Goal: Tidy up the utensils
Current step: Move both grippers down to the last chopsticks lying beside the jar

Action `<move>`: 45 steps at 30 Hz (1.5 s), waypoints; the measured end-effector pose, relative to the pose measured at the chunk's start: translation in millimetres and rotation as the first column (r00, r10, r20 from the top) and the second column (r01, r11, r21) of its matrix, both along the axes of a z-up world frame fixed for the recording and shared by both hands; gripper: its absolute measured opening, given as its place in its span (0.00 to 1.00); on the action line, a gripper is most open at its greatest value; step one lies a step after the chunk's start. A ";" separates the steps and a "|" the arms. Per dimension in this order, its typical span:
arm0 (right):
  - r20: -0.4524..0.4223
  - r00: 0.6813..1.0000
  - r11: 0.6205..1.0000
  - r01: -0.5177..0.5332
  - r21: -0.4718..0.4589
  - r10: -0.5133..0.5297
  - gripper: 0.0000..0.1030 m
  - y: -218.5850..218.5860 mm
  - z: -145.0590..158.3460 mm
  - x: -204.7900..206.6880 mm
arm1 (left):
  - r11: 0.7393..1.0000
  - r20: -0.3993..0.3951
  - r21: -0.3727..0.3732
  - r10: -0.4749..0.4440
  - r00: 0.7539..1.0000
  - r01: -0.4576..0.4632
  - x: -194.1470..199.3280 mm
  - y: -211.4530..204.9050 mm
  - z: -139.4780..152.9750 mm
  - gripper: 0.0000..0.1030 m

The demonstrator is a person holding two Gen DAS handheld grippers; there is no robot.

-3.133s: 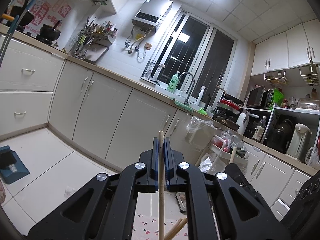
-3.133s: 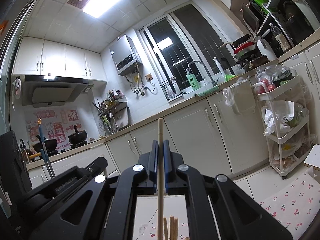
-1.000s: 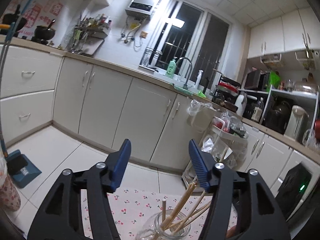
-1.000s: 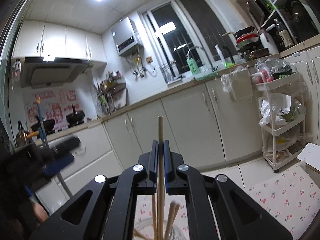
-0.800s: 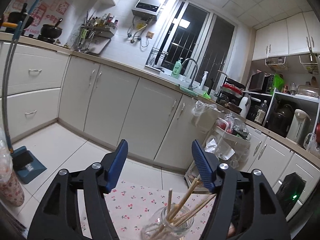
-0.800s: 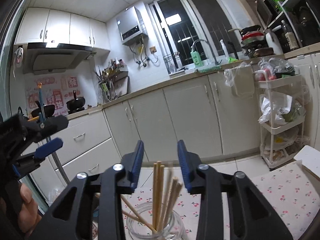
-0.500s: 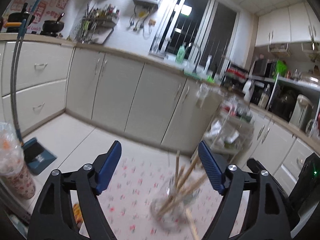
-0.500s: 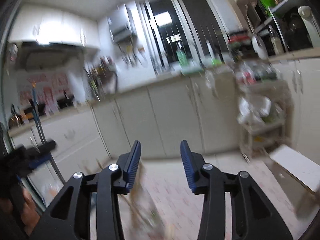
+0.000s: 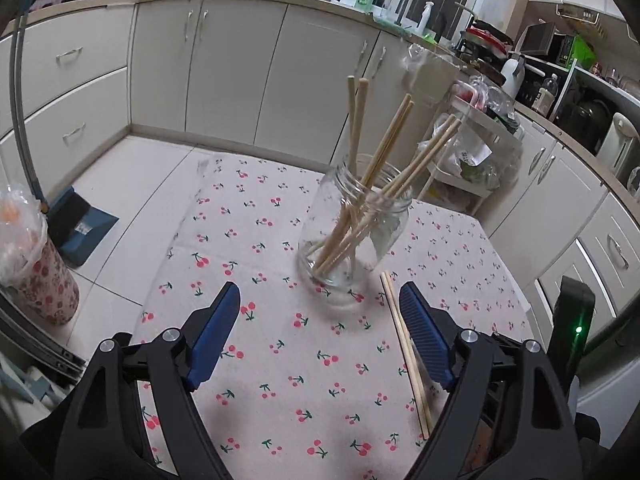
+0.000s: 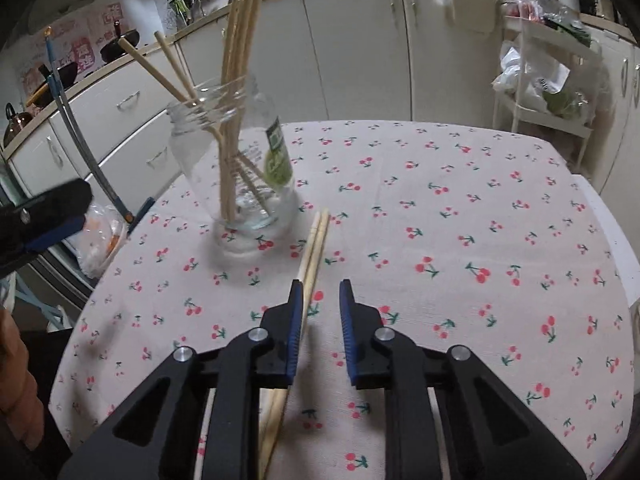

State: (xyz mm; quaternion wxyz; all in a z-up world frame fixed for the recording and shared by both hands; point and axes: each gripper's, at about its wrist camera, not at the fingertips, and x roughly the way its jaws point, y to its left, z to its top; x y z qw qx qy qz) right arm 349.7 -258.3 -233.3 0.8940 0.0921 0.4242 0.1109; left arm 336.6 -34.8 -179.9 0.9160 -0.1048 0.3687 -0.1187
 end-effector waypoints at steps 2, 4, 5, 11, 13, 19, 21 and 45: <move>-0.013 1.000 1.000 -0.001 -0.021 0.001 0.19 2.6 -1.6 2.4 | 1.000 -0.011 -0.003 0.005 1.000 -0.005 1.0 0.3 -0.3 0.76; -0.047 0.999 0.999 -0.017 -0.029 0.015 0.19 7.3 -6.6 6.0 | 1.000 -0.025 -0.008 0.007 1.000 -0.008 0.9 1.0 -4.6 0.76; -0.056 0.998 0.999 -0.022 -0.039 0.020 0.19 10.0 -7.7 8.1 | 1.000 -0.029 -0.009 0.008 1.000 -0.009 3.0 0.1 -3.9 0.76; -0.084 0.996 0.998 -0.010 -0.065 0.004 0.18 3.8 -13.7 11.0 | 1.000 -0.054 -0.002 0.000 0.999 0.000 5.3 -6.0 -9.9 0.77; -0.085 0.996 0.993 -0.018 -0.115 0.009 0.17 3.8 -12.5 6.8 | 1.000 -0.071 0.002 -0.009 0.997 0.009 6.9 -13.0 -14.2 0.77; -0.119 0.992 0.989 0.029 -0.142 -0.046 0.11 -29.5 -11.9 -15.4 | 0.993 -0.118 0.073 -0.086 0.989 0.095 19.0 -63.4 -32.6 0.77; -0.134 0.987 0.990 0.071 -0.125 -0.088 0.10 -47.5 -13.0 -26.5 | 0.989 -0.145 0.091 -0.104 0.984 0.118 26.1 -81.5 -40.3 0.77; -0.171 0.983 0.998 0.063 -0.025 -0.067 0.06 -56.5 -4.2 -3.3 | 0.857 -0.295 0.273 -0.357 0.886 0.437 29.7 -122.3 -45.5 0.06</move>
